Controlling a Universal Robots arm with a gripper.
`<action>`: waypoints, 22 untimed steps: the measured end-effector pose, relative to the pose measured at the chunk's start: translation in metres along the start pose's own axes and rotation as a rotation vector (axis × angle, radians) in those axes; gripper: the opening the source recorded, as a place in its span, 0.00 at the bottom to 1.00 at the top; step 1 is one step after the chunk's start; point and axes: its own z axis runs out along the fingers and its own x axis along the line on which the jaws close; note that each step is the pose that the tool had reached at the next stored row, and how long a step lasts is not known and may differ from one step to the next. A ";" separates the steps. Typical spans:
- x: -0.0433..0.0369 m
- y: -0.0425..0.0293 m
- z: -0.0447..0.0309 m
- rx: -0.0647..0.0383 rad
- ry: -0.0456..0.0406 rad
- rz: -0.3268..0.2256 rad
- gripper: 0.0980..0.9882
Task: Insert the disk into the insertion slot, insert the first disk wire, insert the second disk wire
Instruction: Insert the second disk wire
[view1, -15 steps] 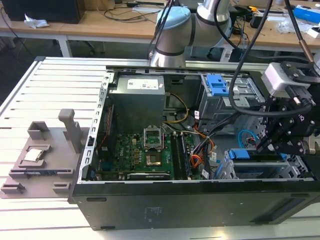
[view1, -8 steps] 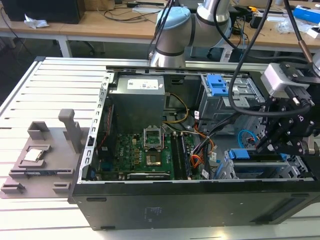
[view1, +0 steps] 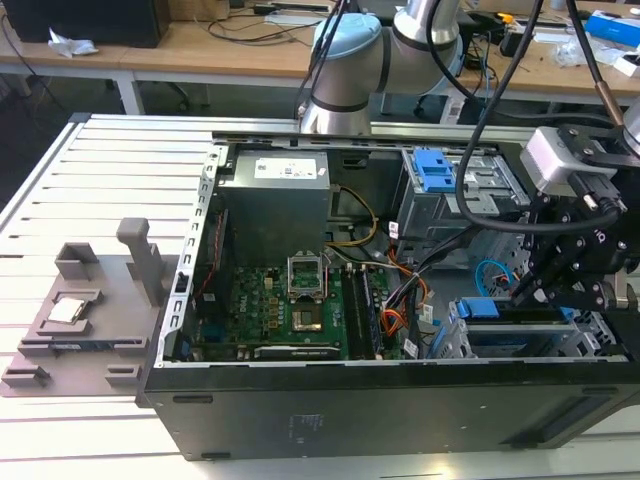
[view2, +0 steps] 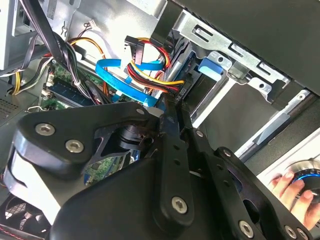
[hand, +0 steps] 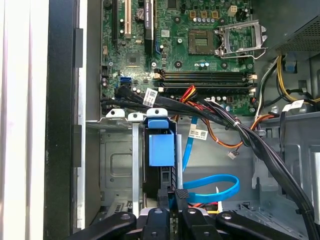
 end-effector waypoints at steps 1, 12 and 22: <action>0.0000 0.0001 -0.0004 0.000 -0.0001 0.000 0.07; -0.0036 0.0024 -0.0247 0.000 -0.0010 0.000 0.22; -0.0103 0.0057 -0.0580 0.000 0.0024 0.000 0.01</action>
